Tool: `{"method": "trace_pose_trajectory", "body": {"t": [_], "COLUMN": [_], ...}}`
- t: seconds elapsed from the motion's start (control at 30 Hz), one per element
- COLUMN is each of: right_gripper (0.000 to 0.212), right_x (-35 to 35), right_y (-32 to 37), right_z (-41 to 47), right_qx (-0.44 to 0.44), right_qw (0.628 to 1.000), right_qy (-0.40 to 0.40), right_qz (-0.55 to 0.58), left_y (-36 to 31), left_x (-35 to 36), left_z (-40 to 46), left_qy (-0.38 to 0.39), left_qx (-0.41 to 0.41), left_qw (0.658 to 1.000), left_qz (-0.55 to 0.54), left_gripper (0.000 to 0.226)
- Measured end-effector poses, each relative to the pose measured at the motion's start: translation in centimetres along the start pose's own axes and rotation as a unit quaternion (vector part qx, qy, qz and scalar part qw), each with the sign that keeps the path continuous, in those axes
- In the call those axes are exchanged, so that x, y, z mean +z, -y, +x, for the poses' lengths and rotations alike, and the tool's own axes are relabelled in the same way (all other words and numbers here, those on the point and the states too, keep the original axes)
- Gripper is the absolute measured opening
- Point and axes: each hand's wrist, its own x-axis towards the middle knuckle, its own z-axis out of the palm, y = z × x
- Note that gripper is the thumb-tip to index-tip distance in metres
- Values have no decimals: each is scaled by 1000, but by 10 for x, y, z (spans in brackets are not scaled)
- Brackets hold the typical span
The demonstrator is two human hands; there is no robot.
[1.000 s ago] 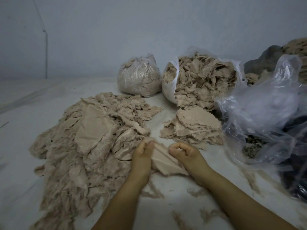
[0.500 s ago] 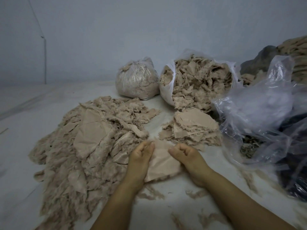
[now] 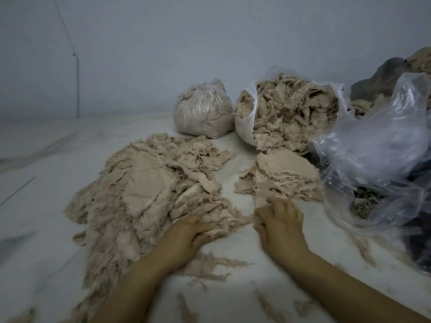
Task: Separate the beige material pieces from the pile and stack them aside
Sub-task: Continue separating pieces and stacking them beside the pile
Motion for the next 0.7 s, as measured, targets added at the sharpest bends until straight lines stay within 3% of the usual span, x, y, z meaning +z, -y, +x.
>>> {"method": "trace_pose_trajectory", "body": {"t": [0.07,0.2,0.3,0.4,0.47,0.57,0.63,0.7], "right_gripper": [32,45,28,19,19,24,24,18], "right_x": [-5,-8,-7,-11,-12,-10,-9,-7], "right_y": [8,36,52,51,44,37,36,37], "right_z": [0,4,6,0,-7,-11,-8,-4], "right_qx": [-22,-144,-225,-255,-212,-69,-18,-25], "right_qw": [997,974,964,931,912,874,861,878], "right_qy": [-28,101,66,50,62,58,51,87], "right_qz": [63,144,127,257,346,477,506,470], "left_y": [0,2,7,16,20,20,18,15], "left_x": [-4,-6,6,18,21,24,26,26], "left_z": [-3,-5,-7,-7,-1,6,7,4], "left_qy": [-9,-11,-14,-21,-43,-70,-84,-90], "left_qx": [8,26,34,21,20,8,-1,8], "left_qw": [998,996,998,1000,999,997,996,995], "left_qz": [-59,-80,-58,-6,8,7,18,42], "left_gripper": [22,25,41,45,45,42,35,34]}}
